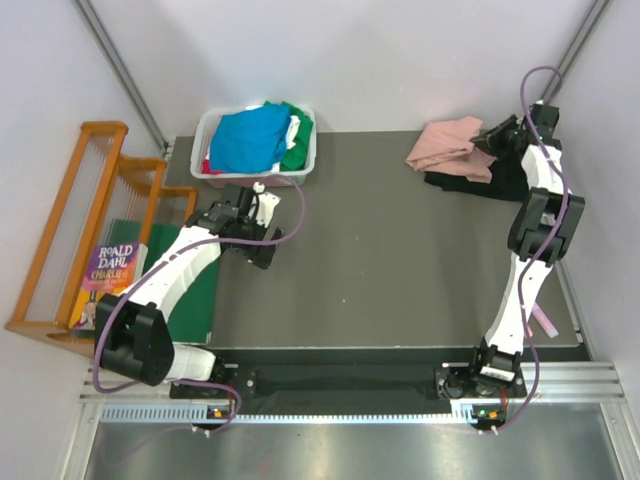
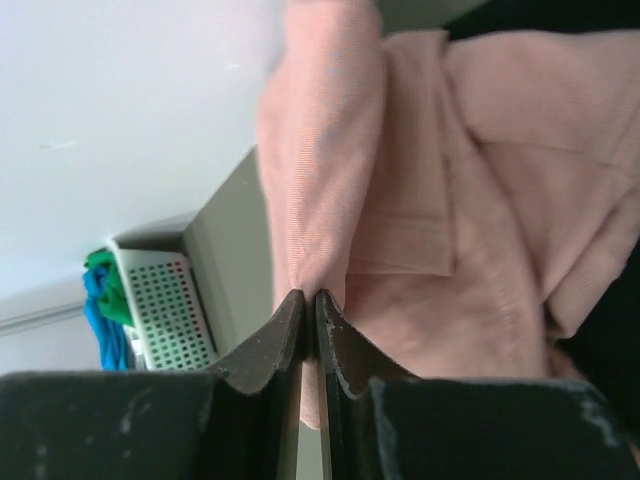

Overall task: Fold and stack the t-shirts
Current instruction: Neatly place the folded tshirt to the corner

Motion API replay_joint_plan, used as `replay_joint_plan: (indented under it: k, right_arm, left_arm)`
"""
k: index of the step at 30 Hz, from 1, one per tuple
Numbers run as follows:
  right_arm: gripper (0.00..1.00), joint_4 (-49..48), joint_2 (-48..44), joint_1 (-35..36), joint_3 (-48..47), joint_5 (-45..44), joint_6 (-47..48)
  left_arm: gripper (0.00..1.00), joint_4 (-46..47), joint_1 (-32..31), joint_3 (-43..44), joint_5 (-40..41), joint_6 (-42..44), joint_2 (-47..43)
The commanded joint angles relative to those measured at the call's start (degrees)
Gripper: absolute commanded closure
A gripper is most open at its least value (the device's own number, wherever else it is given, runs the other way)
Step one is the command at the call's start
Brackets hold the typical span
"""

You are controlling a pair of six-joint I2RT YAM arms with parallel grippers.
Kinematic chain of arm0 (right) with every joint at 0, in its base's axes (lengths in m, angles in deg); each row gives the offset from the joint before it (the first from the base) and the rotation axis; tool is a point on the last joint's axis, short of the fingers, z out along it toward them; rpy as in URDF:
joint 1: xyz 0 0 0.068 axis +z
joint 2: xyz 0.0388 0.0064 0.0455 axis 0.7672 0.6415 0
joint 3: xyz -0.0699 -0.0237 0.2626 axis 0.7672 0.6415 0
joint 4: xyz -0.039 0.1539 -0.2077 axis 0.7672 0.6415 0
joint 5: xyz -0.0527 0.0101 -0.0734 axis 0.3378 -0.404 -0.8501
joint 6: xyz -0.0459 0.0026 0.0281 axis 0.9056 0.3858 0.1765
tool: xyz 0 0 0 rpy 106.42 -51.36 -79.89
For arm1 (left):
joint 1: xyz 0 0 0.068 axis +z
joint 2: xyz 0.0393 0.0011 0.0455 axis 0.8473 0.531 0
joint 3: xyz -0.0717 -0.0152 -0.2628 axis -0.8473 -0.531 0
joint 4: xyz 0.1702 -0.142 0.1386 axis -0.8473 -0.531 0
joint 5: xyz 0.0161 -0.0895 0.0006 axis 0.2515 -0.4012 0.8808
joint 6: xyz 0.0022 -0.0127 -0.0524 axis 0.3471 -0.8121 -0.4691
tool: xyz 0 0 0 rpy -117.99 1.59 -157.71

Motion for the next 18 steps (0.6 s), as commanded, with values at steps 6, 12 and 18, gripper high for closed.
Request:
replay_joint_plan:
  k: [6,12,18]
  right_arm:
    - [0.92,-2.3,-14.3,-1.6,7.9,-1.2,1.5]
    - [0.93,-5.6,-18.7,-3.5,20.4,-3.0,1.6]
    - [0.95,-4.1,-20.0,-5.7,28.0,-8.4,2.3]
  left_arm:
    - [0.01,-0.9,0.2,0.1,-1.2,0.6,-4.1]
    - [0.01,-1.2,0.2,0.9,-1.8,0.7,-4.3]
    - [0.01,-1.4,0.2,1.7,-2.0,0.8,-4.6]
